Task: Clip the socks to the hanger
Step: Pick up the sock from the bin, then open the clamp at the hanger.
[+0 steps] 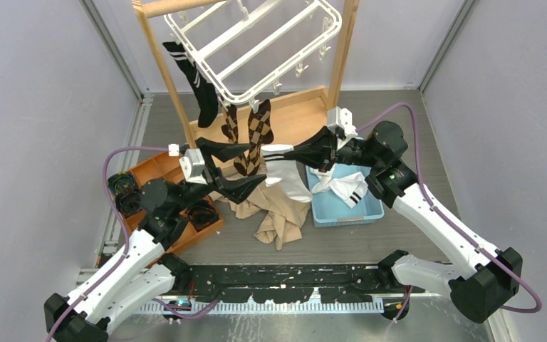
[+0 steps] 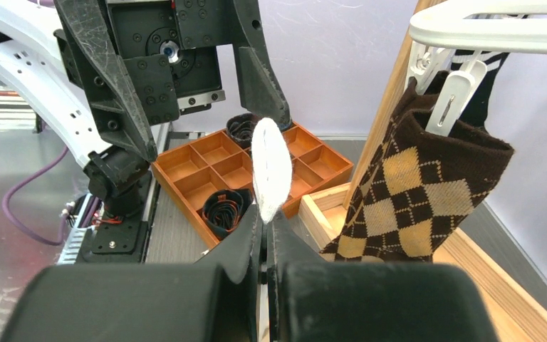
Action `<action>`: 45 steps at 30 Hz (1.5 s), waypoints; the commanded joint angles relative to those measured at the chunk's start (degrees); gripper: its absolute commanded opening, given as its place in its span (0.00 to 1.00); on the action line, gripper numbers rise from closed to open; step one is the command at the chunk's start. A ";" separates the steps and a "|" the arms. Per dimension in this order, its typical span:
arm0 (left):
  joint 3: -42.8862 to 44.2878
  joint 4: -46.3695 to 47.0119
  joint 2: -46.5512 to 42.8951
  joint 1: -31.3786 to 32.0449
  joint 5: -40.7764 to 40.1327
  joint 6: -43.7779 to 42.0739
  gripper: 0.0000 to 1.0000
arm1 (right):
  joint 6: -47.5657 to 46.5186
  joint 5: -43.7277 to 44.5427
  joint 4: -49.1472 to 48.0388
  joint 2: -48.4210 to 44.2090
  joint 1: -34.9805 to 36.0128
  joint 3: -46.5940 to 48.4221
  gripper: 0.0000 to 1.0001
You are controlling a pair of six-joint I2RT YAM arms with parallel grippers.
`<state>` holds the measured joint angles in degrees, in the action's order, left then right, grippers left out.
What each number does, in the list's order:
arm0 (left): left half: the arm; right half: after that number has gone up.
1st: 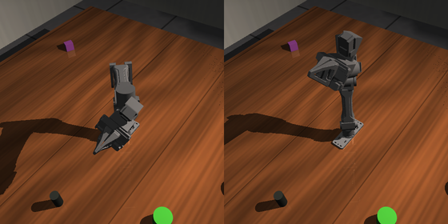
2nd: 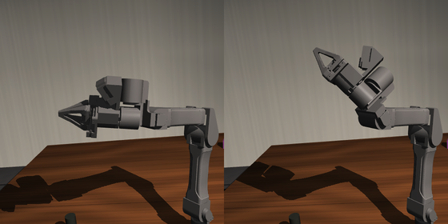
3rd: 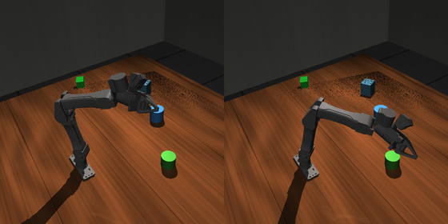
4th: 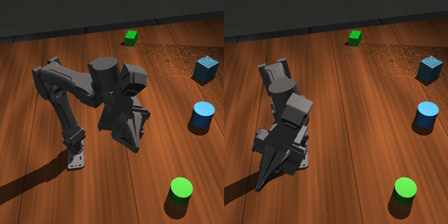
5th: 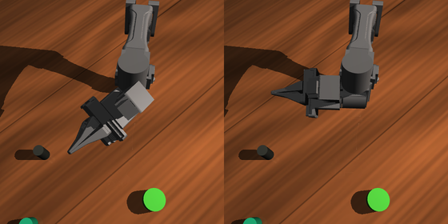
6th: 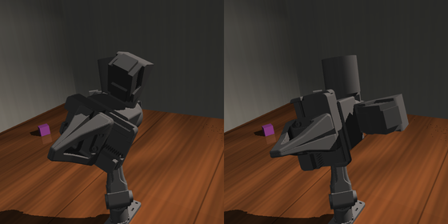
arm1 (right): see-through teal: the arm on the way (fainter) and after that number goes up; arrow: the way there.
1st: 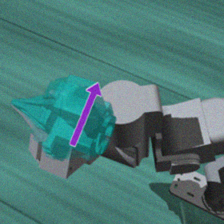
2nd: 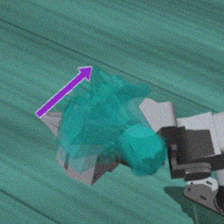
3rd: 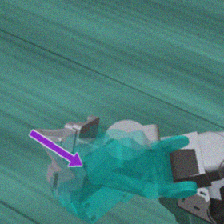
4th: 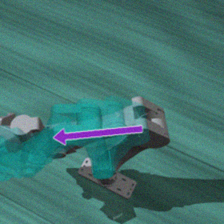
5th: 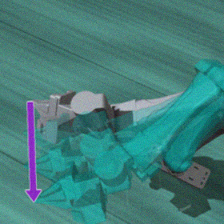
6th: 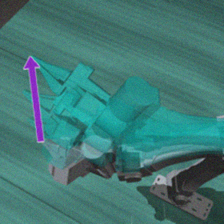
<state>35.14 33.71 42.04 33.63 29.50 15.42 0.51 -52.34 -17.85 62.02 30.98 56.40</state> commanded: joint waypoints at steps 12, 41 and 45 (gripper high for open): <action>-0.96 11.76 3.31 -0.22 1.74 6.77 0.66 | 8.20 -2.56 -10.39 1.63 1.42 0.33 0.01; -2.58 7.08 -1.10 -0.24 1.83 1.79 0.00 | 0.85 6.49 -10.67 -0.71 -2.67 -1.56 0.68; -3.00 6.12 -2.84 -0.25 1.67 1.18 0.00 | 9.85 3.55 -23.83 4.19 -9.01 -0.30 0.68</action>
<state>32.42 40.69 41.06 33.63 31.99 18.92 4.73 -48.40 -28.93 63.05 26.70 54.72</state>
